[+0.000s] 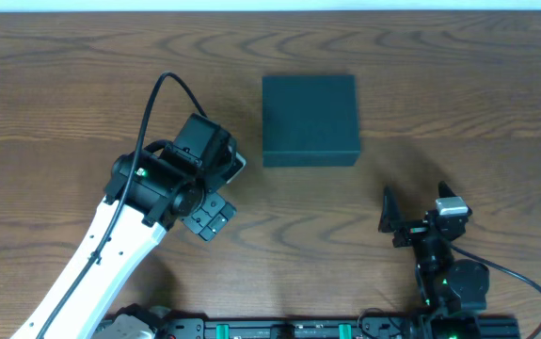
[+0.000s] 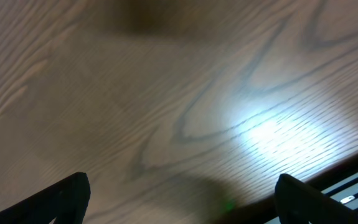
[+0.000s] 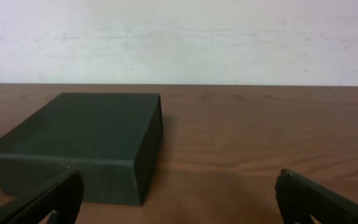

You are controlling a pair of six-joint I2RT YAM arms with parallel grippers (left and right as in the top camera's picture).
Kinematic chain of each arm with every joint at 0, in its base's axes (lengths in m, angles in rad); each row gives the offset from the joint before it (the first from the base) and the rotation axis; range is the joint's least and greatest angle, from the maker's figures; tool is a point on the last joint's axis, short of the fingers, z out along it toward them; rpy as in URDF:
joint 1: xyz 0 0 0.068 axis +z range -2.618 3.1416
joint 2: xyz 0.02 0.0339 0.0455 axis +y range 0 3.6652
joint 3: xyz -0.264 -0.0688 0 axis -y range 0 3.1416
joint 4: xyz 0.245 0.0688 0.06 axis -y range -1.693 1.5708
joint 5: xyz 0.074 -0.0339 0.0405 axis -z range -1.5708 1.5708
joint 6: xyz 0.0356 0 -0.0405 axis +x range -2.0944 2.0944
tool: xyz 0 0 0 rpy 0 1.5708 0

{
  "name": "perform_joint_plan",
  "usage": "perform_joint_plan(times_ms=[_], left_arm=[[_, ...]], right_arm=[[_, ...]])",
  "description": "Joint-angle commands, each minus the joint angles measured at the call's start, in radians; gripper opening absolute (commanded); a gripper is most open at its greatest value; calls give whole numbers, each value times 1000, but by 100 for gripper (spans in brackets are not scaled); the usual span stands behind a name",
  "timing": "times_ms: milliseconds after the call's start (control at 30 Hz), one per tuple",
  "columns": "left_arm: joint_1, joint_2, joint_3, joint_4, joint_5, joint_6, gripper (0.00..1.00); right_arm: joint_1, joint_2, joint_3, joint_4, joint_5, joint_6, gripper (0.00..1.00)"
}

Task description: Pack container

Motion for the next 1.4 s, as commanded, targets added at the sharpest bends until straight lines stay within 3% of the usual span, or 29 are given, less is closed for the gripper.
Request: perform_joint_plan(times_ms=[0,300,733,1033,1267,1367], left_arm=[[4,-3,-1,-18,-59,6,95],[4,-138,-1,-4,-108,6,95],[16,-580,-8,-6,-84,0,95],[209,-921,-400,583,-38,7,95],[322,-1157,-888,1282,86,5,95],[370,-1224,-998,1370,106,-6,95]], right_arm=[[8,-8,-2,-7,9,13,99],[8,-8,-2,-7,9,13,99],[8,-8,-2,-7,9,13,99],[8,-8,-2,-7,9,13,99],[8,-8,-2,-7,9,13,99],[8,-8,-2,-7,9,13,99]])
